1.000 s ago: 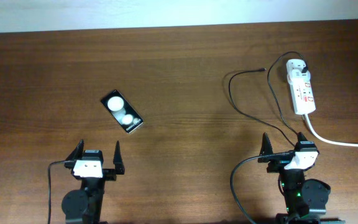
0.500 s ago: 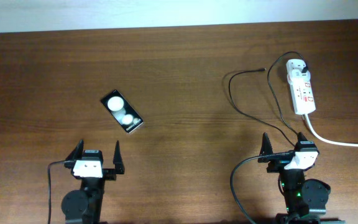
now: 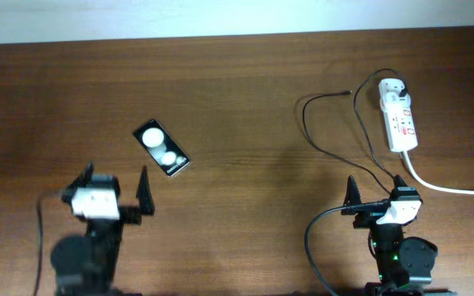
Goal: Plug charger to phone and switch on socket
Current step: 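Reach the left gripper over the black phone on the table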
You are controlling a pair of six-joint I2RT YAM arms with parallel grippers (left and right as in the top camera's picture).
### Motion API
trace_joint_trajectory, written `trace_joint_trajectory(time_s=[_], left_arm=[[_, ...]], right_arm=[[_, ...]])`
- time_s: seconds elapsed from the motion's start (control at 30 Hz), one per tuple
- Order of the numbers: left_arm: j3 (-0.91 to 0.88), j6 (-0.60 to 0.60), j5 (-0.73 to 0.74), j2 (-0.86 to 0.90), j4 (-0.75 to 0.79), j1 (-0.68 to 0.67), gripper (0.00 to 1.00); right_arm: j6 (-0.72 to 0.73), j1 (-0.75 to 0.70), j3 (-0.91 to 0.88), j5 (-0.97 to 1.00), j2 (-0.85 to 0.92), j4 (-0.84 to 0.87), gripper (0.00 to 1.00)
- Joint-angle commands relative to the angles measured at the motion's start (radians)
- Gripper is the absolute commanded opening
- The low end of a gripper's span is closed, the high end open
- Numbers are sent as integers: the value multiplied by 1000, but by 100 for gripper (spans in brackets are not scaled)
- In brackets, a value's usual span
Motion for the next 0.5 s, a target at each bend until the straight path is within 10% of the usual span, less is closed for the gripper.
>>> trace_joint_trajectory(time_s=[0.0,0.2,0.33,0.47], left_arm=[[230,-9,7,275,-155,3,99],[870,-9,119,928,-773,0,99],[875,-63,275,1064,-797,0,99],[882,-396,13,1079,-793,-17,99]], right_arm=[[4,-7,-9,8,-6,0,99],[4,-7,-9,8,-6,0,99],[4,-7,-9,8,-6,0,99],[5,-7,-9,8,-6,0,99]])
